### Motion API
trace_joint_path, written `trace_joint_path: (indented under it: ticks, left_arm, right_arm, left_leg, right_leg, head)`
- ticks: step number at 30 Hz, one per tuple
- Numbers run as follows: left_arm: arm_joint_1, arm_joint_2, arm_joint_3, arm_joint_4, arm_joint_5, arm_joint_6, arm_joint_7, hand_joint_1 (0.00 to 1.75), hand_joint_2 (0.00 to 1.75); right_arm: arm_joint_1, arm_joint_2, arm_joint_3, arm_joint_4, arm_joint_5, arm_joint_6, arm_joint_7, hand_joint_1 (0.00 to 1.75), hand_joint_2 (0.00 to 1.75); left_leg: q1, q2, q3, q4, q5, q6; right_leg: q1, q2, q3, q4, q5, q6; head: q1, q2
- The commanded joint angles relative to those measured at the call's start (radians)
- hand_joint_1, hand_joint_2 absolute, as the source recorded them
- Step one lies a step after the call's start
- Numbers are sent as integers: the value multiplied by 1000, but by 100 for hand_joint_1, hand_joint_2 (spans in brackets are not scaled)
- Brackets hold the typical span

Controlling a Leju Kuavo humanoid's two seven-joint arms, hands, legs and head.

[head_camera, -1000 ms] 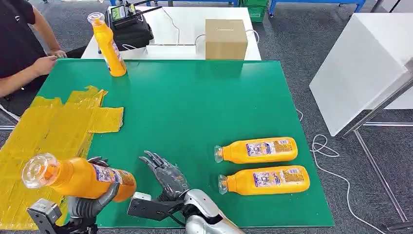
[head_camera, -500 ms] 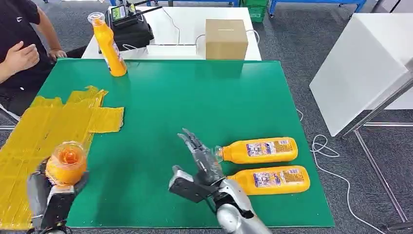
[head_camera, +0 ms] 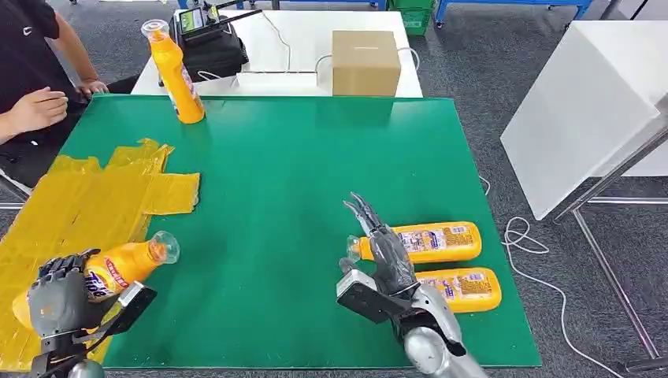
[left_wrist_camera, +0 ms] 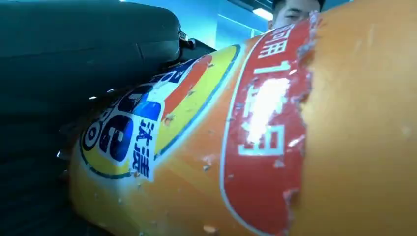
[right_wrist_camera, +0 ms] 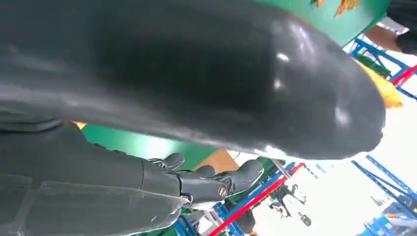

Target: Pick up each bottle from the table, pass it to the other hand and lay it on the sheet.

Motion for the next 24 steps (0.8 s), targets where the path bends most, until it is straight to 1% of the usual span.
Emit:
trace_joint_path:
  ticks: [1, 4, 5, 7, 8, 9, 10, 11, 16, 17, 19, 20, 22, 23, 24]
  left_arm:
    - [-59, 14, 4, 128, 5, 4, 2, 175, 175]
    - [-62, 17, -4, 146, 5, 4, 1, 175, 175]
    - [-62, 17, -4, 146, 5, 4, 1, 175, 175]
    - [-76, 36, -35, 210, -17, 4, 25, 175, 175]
    - [-96, 56, -67, 276, -3, 4, 24, 175, 175]
    - [-96, 74, -94, 281, -44, 4, 60, 0, 0]
    - [-106, 77, -99, 316, -49, -1, 79, 0, 0]
    - [-113, 86, -118, 326, -68, 4, 101, 0, 0]
    - [-113, 83, -122, 318, -56, 4, 107, 0, 0]
    - [-117, 87, -123, 329, -45, 4, 100, 0, 0]
    - [-119, 88, -127, 337, -41, 4, 96, 0, 0]
    - [-119, 88, -127, 337, -41, 4, 96, 0, 0]
    - [-117, 88, -134, 340, -44, 4, 104, 0, 0]
    - [-117, 88, -134, 340, -44, 4, 104, 0, 0]
    - [-117, 88, -134, 340, -44, 4, 104, 0, 0]
  right_arm:
    - [-1, -39, -14, -6, -4, 7, -3, 0, 0]
    - [-1, -38, -14, -2, -4, 8, -3, 0, 0]
    - [-1, -38, -14, -2, -4, 8, -3, 0, 0]
    - [-2, -36, -15, 1, -12, 15, -10, 0, 0]
    - [-5, -33, -15, 9, -11, 16, -10, 0, 0]
    - [-8, -31, -13, 15, -11, 17, -10, 0, 0]
    - [-12, -28, -13, 20, -11, 18, -10, 0, 0]
    - [-17, -25, -11, 27, -11, 19, -11, 0, 0]
    - [-14, -29, -11, 27, -8, 17, -11, 0, 0]
    - [-14, -30, -12, 25, -8, 17, -11, 0, 0]
    - [-11, -31, -13, 23, -7, 16, -10, 0, 0]
    - [-11, -31, -13, 23, -7, 16, -10, 0, 0]
    - [-2, -34, -14, 17, -7, 15, -10, 0, 0]
    - [-2, -34, -14, 17, -7, 15, -10, 0, 0]
    - [-2, -34, -14, 17, -7, 15, -10, 0, 0]
  left_leg:
    - [-1, -1, 6, -2, -1, -1]
    - [0, -1, 2, -1, 0, -1]
    - [-1, -1, 4, -2, 0, -1]
    - [-1, -1, 2, -1, 0, -1]
    - [-1, -1, 4, -2, 0, -1]
    - [-1, -2, 4, -2, 0, -1]
    - [-1, -1, 2, -2, 0, -1]
    - [-1, -2, 5, -2, 0, -2]
    - [0, 0, 2, -1, 0, -1]
    - [-1, 0, 4, -2, -1, -1]
    - [0, -1, 3, -1, -1, -1]
    - [-1, 0, 5, -2, -1, -1]
    - [0, -1, 2, -1, 0, -1]
    - [-1, 0, 5, -2, -1, -2]
    - [-1, -1, 4, -2, -1, -1]
  right_leg:
    - [-1, -2, 7, -2, -2, 0]
    - [0, -1, 3, -1, -1, 0]
    - [-1, -2, 5, -1, -1, 0]
    - [-1, -1, -3, -1, 0, 0]
    - [-1, -2, -1, -1, -1, 0]
    - [-1, -2, -3, -1, -1, 0]
    - [-1, -2, -4, -1, -1, 0]
    - [-1, -2, -2, -2, -1, 0]
    - [0, -1, -2, -1, -1, 0]
    - [-1, -1, 1, -1, -1, 0]
    - [0, -1, 5, -1, -1, 0]
    - [-1, -1, 7, -1, -1, 0]
    - [0, -1, 4, -1, 0, 0]
    - [-1, -1, 7, -1, -1, 0]
    - [-1, -2, 7, -1, -1, 0]
  head:
    - [0, 0]
    - [0, 0]
    - [0, 0]
    - [0, 0]
    - [0, 0]
    - [0, 0]
    - [0, 0]
    - [0, 0]
    - [0, 0]
    - [0, 0]
    - [0, 0]
    - [0, 0]
    - [0, 0]
    - [0, 0]
    - [0, 0]
